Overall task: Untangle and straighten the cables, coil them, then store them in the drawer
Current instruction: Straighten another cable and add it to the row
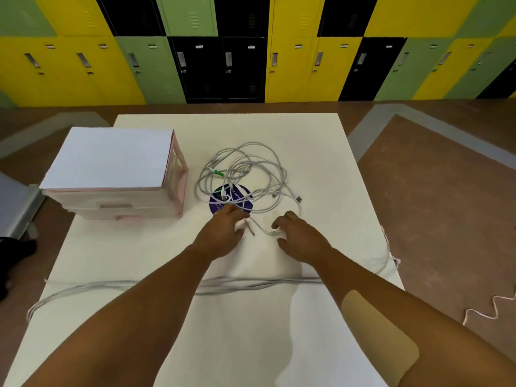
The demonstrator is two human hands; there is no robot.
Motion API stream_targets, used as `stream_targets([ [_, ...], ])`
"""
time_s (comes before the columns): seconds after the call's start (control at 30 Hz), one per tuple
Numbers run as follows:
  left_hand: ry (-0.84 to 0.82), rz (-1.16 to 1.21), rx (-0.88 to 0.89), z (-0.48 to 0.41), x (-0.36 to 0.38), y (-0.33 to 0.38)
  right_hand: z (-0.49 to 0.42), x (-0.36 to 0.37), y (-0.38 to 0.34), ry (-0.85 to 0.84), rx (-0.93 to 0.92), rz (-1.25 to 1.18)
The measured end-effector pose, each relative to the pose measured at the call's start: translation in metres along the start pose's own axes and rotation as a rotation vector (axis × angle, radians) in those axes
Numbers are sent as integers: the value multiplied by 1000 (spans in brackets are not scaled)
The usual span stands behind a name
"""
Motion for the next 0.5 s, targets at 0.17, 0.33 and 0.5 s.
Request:
stream_targets([
  [0.17, -60, -93, -28, -14, 2, -8, -17, 11, -5, -6, 58, 68],
  [0.33, -73, -135, -32, -22, 2, -13, -17, 3, -7, -20, 54, 7],
  [0.5, -99, -107, -61, -29, 0, -14, -4, -26, -13, 86, 47, -268],
])
Point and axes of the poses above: each hand's wrist, its own z-axis away from the middle knuckle, its own x-axis out of the palm, y = z × x, the point moved 7 cm from there along -z, towards the middle knuckle, and after that the axes turned 9 degrees about -y, right-handed, at the moved point
